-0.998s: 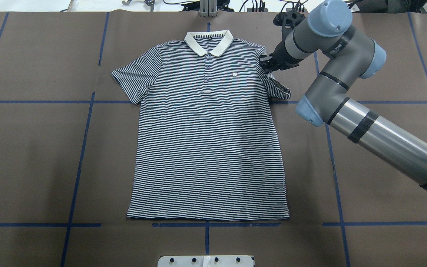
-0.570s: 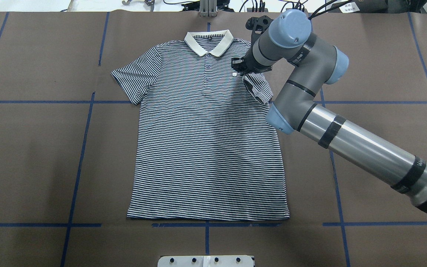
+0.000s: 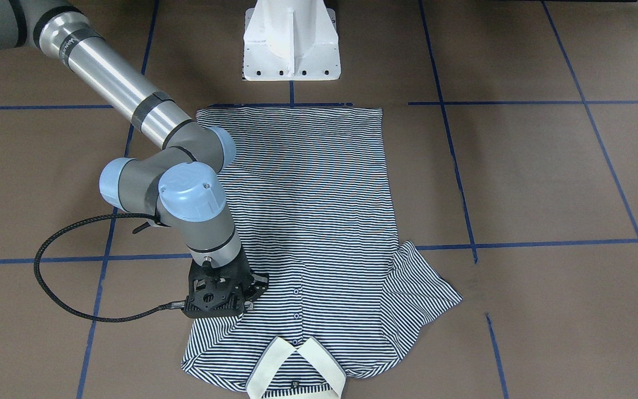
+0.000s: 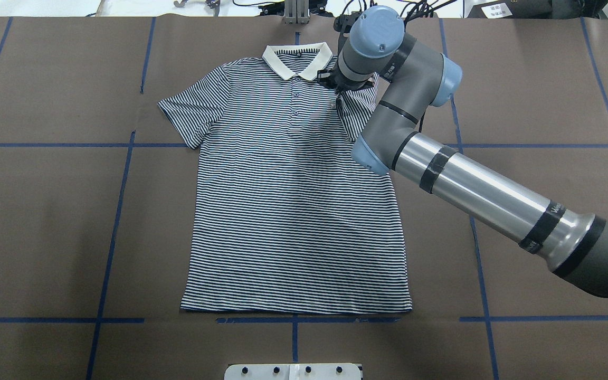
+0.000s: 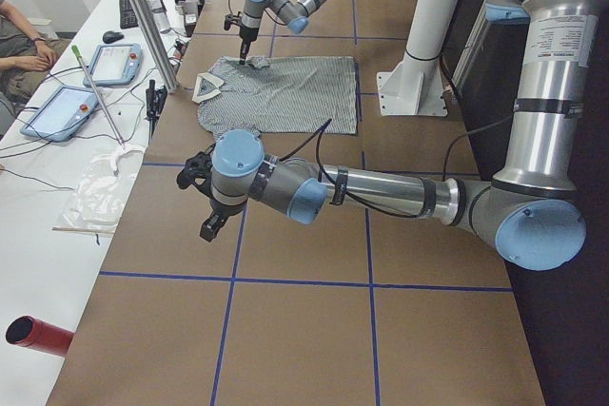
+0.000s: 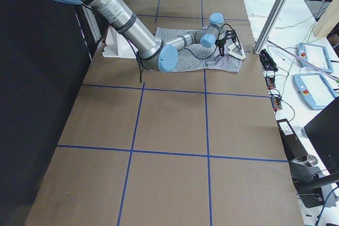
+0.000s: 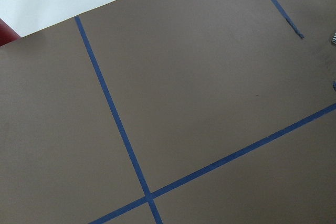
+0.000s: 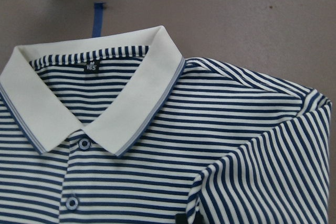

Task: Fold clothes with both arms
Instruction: 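Fold the held sleeve inward toward the collar with the right gripper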

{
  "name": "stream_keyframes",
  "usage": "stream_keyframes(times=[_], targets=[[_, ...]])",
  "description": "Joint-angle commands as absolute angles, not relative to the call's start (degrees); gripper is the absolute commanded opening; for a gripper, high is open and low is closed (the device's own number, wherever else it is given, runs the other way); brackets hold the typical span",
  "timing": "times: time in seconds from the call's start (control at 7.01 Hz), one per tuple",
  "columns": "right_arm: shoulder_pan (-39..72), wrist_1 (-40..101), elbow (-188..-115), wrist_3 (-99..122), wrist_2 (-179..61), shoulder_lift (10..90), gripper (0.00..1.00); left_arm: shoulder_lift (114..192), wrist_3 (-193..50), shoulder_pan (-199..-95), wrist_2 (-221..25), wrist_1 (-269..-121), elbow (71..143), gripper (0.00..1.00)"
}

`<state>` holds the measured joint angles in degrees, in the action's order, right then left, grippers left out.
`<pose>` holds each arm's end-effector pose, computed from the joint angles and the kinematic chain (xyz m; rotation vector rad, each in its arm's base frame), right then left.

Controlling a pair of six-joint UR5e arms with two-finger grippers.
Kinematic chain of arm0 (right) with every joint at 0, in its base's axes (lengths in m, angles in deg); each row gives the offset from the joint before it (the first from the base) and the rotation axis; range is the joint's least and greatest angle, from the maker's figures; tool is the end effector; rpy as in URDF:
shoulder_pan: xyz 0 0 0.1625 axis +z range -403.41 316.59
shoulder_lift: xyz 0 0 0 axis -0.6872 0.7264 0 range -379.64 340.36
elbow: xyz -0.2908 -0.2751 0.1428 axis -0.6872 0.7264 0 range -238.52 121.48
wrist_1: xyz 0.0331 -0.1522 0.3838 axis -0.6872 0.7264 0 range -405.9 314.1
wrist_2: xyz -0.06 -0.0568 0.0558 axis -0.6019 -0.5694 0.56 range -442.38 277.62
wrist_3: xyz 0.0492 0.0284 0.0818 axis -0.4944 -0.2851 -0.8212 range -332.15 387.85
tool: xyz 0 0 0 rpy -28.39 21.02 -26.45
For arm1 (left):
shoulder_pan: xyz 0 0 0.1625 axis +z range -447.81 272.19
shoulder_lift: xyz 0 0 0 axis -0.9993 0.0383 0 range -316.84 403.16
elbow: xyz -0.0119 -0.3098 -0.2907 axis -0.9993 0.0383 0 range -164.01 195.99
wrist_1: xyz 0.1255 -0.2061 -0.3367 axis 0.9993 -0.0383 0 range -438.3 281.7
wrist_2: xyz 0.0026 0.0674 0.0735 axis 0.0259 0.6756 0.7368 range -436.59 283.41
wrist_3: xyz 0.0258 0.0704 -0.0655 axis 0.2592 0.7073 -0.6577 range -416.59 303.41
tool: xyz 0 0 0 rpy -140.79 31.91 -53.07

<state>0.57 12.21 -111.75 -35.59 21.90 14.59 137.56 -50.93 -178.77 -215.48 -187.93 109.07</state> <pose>-0.5433 -0.6754 0.2572 0.3206 -0.8564 0.1719 -0.0674 -0.5390 0.5480 0.4921 0.8114 0.2774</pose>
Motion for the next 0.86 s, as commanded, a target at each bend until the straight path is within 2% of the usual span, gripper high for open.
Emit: stream_keyframes(times=[0.0,0.14,0.43,0.57,0.71], targets=[[0.27,12.11,-109.23,-35.43,21.51,12.80,0.39,137.82,-51.14,-178.77,-215.37,-187.82,109.24,1.00],[0.36,12.11,-109.23,-34.56,21.42,12.88,0.99,137.82,-51.49,-178.77,-215.45,-187.90,109.24,1.00],[0.45,12.19,-109.75,-33.33,22.29,12.88,1.00,138.08,-54.80,-178.69,-215.28,-187.90,109.76,1.00],[1.32,14.63,-114.54,-31.84,27.87,14.54,1.00,139.13,-64.23,-176.51,-215.11,-188.69,111.51,1.00],[1.67,25.45,-126.08,-31.74,30.97,19.77,1.00,140.45,-80.42,-169.27,-213.80,-190.17,114.66,1.00]])
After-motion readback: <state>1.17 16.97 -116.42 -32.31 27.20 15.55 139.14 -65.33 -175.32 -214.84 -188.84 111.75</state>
